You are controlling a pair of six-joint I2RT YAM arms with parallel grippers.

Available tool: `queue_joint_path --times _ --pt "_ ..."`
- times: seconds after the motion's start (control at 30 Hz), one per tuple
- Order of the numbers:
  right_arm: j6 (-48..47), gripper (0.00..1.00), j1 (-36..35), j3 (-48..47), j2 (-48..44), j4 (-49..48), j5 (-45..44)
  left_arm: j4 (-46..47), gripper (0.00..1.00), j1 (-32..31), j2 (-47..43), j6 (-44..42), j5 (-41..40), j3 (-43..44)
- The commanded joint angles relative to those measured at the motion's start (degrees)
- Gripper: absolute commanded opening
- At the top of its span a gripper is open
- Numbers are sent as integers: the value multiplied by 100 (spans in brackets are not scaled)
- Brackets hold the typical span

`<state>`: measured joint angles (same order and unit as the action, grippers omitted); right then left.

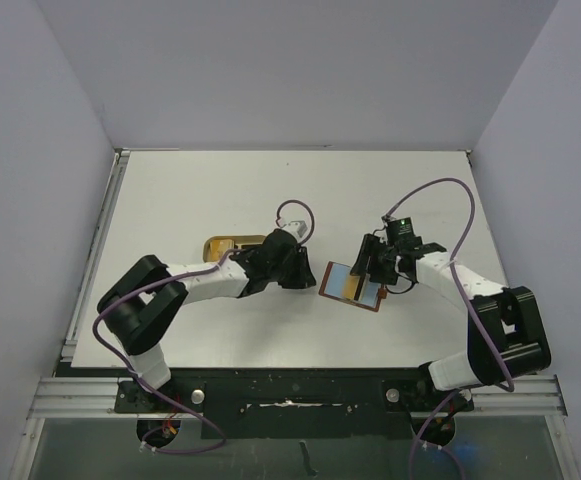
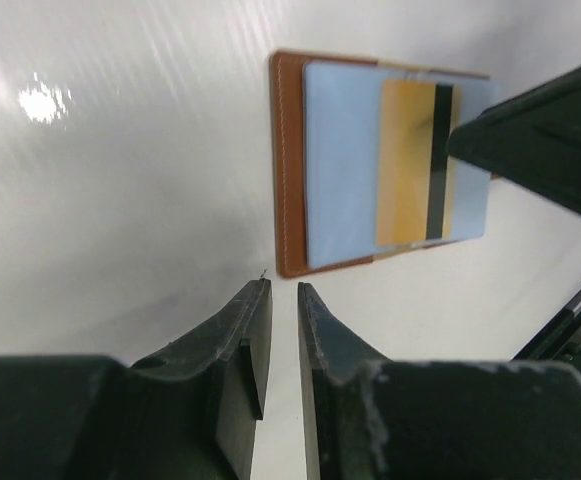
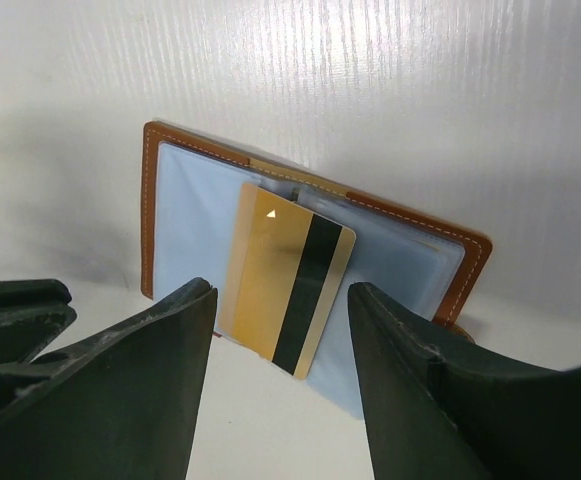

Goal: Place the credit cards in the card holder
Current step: Insert the credit card into the card holder.

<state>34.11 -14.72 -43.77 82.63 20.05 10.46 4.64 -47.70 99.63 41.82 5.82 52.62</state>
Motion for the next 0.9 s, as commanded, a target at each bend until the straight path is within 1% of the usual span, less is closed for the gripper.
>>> queue_joint_path --times 0.0,0.3,0.43,0.53,0.63,0.77,0.87 --pt "297 56 -38 43 -415 -74 -125 202 17 147 212 -152 -116 504" --pt "781 57 -199 431 -475 -401 -311 252 16 244 763 -259 24 802" --pt "829 57 -217 526 -290 -675 -172 347 16 236 850 -218 186 782" --pt "734 54 -269 464 -16 -763 -80 410 16 220 849 -153 341 701" --pt "703 50 -371 406 148 -877 -37 524 16 200 822 -57 433 565" --pt "729 48 -546 336 198 -975 -31 684 15 187 790 75 573 401" --pt "695 44 -650 255 248 -1006 16 805 15 166 723 191 667 295"
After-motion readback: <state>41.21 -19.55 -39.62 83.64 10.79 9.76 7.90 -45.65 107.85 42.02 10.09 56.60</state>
